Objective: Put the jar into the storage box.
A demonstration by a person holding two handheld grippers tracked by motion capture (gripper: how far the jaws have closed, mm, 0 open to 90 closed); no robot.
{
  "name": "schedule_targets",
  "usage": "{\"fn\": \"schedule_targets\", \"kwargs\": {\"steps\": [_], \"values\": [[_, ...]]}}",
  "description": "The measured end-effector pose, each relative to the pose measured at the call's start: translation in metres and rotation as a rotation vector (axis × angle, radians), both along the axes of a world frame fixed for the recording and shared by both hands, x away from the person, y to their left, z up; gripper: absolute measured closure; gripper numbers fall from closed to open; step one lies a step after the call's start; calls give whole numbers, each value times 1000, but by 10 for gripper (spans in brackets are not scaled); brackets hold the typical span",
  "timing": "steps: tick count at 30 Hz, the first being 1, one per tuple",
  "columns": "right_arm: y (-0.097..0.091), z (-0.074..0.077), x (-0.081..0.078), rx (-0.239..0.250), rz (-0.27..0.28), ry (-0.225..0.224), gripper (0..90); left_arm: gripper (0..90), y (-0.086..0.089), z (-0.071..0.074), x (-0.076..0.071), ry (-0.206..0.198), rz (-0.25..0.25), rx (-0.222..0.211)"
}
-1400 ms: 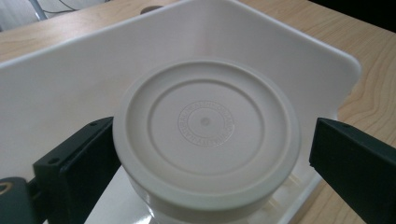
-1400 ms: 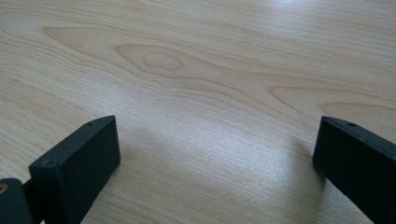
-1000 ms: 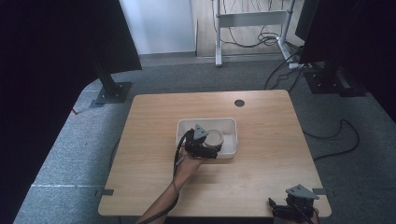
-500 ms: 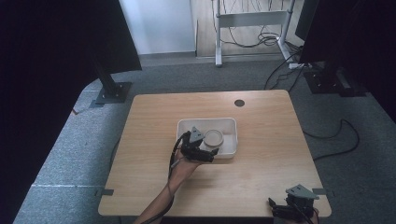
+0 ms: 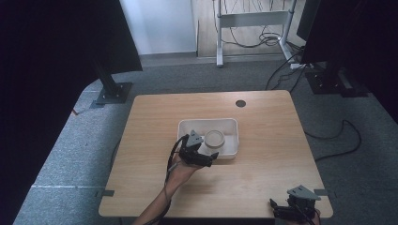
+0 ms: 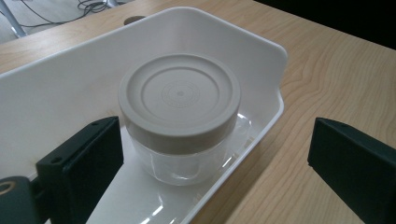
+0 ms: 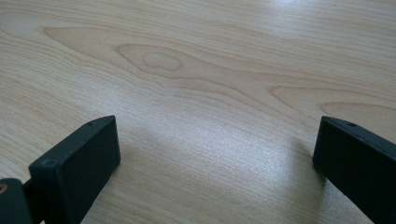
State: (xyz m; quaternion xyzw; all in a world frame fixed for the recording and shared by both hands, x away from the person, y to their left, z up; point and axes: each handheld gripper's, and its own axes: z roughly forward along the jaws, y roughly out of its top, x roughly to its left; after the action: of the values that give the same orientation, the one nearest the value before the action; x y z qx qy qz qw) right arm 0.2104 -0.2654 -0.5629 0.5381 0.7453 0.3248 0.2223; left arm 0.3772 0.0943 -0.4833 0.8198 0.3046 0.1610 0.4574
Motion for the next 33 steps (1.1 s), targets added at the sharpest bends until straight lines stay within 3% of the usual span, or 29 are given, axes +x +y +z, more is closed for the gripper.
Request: {"fn": "schedule_targets", "kwargs": {"steps": [33], "values": [[0,0,0,-1,-1,0,3,45,34,10,-19,-24,-24,-25]]}}
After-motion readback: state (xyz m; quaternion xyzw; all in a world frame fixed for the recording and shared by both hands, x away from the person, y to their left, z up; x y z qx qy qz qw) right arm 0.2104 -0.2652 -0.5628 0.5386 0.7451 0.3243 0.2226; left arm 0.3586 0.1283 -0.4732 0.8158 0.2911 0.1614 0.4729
